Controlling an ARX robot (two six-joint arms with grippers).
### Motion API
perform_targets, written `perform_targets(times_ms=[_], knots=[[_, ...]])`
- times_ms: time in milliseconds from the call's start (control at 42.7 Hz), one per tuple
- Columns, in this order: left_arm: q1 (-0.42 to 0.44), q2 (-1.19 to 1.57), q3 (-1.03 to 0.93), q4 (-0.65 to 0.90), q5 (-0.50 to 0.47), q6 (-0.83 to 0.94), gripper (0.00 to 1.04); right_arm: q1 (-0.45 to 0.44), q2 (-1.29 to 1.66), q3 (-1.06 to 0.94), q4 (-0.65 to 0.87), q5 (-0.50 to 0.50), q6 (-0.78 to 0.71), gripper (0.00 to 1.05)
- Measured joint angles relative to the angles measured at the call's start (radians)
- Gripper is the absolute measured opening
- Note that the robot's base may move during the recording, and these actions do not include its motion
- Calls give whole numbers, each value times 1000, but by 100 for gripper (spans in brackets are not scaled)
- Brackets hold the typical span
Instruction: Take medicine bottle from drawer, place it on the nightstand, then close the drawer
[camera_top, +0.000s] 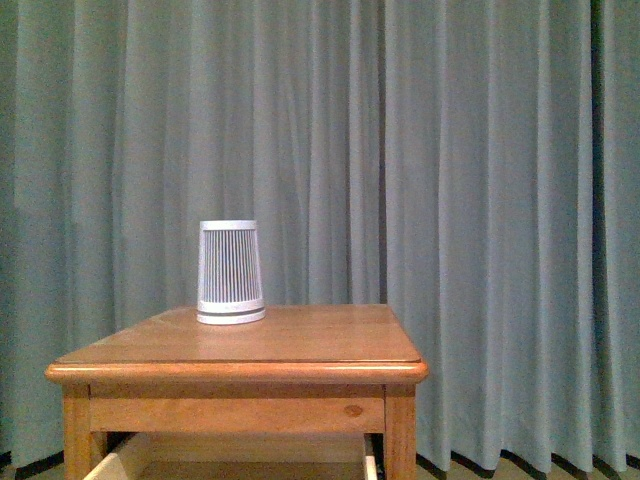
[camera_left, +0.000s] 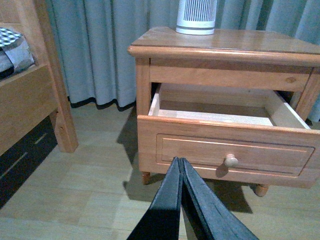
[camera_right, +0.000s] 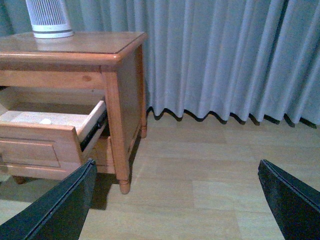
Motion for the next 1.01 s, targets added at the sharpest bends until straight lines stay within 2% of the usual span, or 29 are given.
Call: perform_targets(times_ms=[399, 516, 563, 1008], knots=[[0, -7, 0, -4, 0, 0, 4, 0, 0, 0, 0, 2, 0, 98], [0, -7, 0, -5, 1, 1, 22, 0, 0, 0, 0, 3, 0, 98], [0, -7, 0, -5, 1, 1, 33, 0, 0, 0, 0, 3, 0, 98], [0, -9, 0, -6, -1, 3, 100, 0, -1, 0, 1, 3, 0, 98]])
